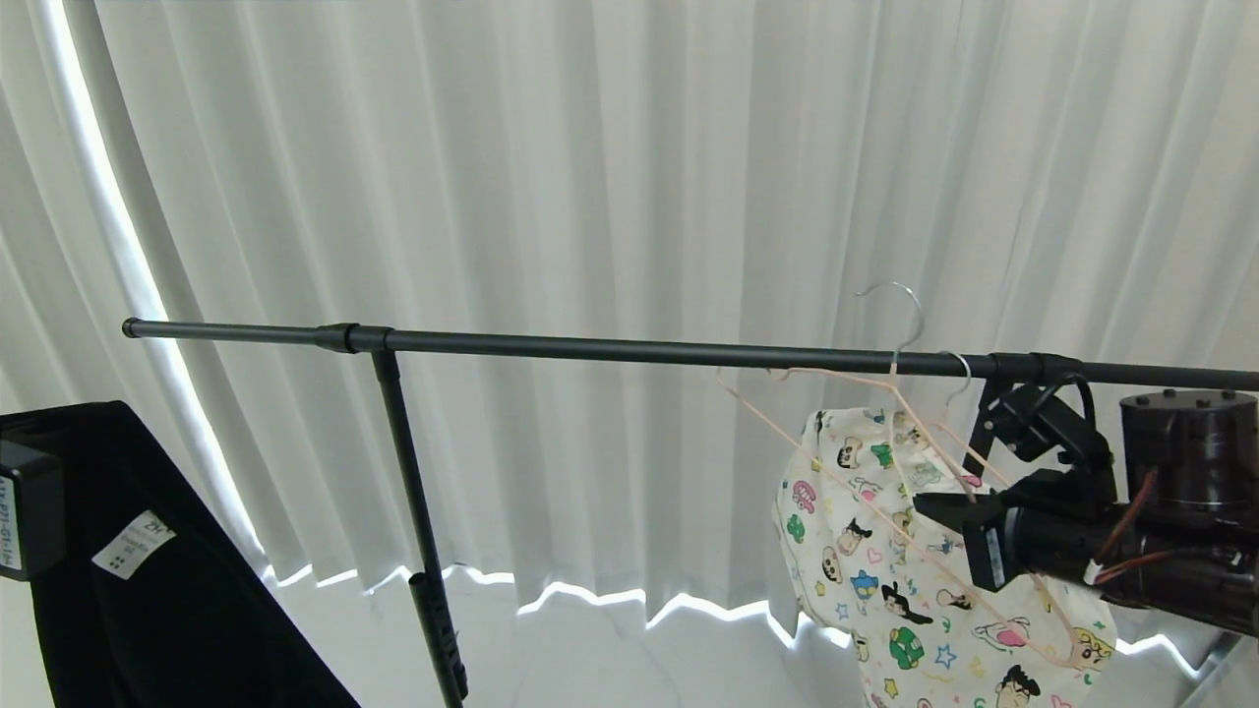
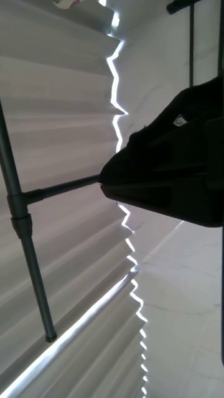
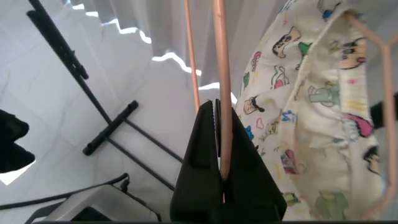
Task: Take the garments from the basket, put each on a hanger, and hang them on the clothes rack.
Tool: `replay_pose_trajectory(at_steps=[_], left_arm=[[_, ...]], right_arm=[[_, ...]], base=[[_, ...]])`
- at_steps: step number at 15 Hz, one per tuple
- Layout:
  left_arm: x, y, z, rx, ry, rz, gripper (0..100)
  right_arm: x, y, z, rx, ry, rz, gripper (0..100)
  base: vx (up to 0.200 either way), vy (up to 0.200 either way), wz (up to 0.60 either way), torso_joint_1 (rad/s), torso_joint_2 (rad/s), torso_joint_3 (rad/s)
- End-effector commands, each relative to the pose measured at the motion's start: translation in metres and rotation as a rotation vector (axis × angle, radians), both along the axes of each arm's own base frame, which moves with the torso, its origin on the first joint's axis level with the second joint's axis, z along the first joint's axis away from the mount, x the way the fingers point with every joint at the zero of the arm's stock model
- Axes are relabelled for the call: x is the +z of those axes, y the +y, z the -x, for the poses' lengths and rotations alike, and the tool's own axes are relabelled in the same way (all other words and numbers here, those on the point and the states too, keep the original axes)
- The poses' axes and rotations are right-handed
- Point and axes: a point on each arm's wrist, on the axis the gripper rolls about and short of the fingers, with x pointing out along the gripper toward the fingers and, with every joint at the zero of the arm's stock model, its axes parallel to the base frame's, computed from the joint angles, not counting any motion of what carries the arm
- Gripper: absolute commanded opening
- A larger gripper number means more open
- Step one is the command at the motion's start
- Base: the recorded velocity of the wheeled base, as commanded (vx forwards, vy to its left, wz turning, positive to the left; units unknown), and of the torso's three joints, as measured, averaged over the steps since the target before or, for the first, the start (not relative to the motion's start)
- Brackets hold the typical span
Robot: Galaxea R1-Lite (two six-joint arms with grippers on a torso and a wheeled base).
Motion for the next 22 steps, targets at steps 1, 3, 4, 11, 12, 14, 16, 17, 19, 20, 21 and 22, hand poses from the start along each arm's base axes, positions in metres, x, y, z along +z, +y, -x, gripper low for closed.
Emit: replay_pose_trajectory(at_steps=[1, 3, 4, 11, 12, 14, 16, 17, 19, 20, 21, 22], left_arm=[[-0.004, 0.000, -0.003, 0.008, 0.021, -0.005, 0], [-0.006, 0.000, -0.004, 0.008, 0.030, -0.006, 0], [-0.007, 0.000, -0.005, 0.008, 0.036, -0.007, 0], [-0.008, -0.003, -0.021, 0.006, 0.027, -0.006, 0], [-0.008, -0.003, -0.022, 0.006, 0.030, -0.006, 0], [-0.011, -0.003, -0.022, 0.005, 0.039, -0.007, 0], [-0.015, -0.004, -0.021, 0.002, 0.053, -0.010, 0], [-0.017, -0.004, -0.021, 0.000, 0.061, -0.011, 0], [-0.020, -0.005, -0.022, -0.013, 0.074, -0.015, 0], [-0.021, -0.007, -0.024, -0.020, 0.083, -0.015, 0], [-0.023, -0.009, -0.026, -0.033, 0.092, -0.017, 0], [-0.025, -0.011, -0.029, -0.043, 0.105, -0.021, 0]], right_arm=[[0.008, -0.013, 0.034, 0.002, -0.016, 0.000, 0], [0.012, -0.023, 0.055, -0.024, 0.003, 0.025, 0], [0.014, -0.026, 0.063, -0.027, 0.012, 0.032, 0], [0.019, -0.040, 0.094, 0.001, 0.041, 0.086, 0], [0.019, -0.040, 0.096, 0.002, 0.042, 0.087, 0], [0.020, -0.041, 0.097, 0.007, 0.040, 0.091, 0], [0.019, -0.041, 0.098, 0.011, 0.038, 0.096, 0], [0.019, -0.040, 0.098, 0.025, 0.038, 0.095, 0], [0.019, -0.037, 0.099, 0.050, 0.040, 0.095, 0], [0.019, -0.035, 0.100, 0.063, 0.042, 0.095, 0], [0.018, -0.033, 0.101, 0.081, 0.044, 0.096, 0], [0.018, -0.031, 0.101, 0.092, 0.047, 0.097, 0]], base=[[0.000, 0.000, 0.00, 0.000, 0.00, 0.000], [-0.100, 0.000, 0.00, 0.001, 0.00, 0.004], [-0.200, 0.000, 0.00, 0.002, 0.00, 0.002], [-0.200, 0.000, 0.00, 0.001, 0.00, 0.004], [-0.200, 0.000, 0.00, 0.002, 0.01, -0.002], [-0.200, 0.000, 0.00, 0.002, 0.00, 0.002], [-0.200, 0.000, 0.00, 0.002, 0.00, 0.007], [-0.200, 0.000, 0.00, 0.012, 0.01, -0.002], [-0.200, 0.000, 0.00, 0.000, 0.00, 0.005], [-0.200, 0.000, 0.00, 0.007, -0.01, 0.002], [-0.200, 0.000, 0.00, 0.002, 0.00, 0.002], [-0.200, 0.000, 0.00, 0.002, 0.00, 0.002]])
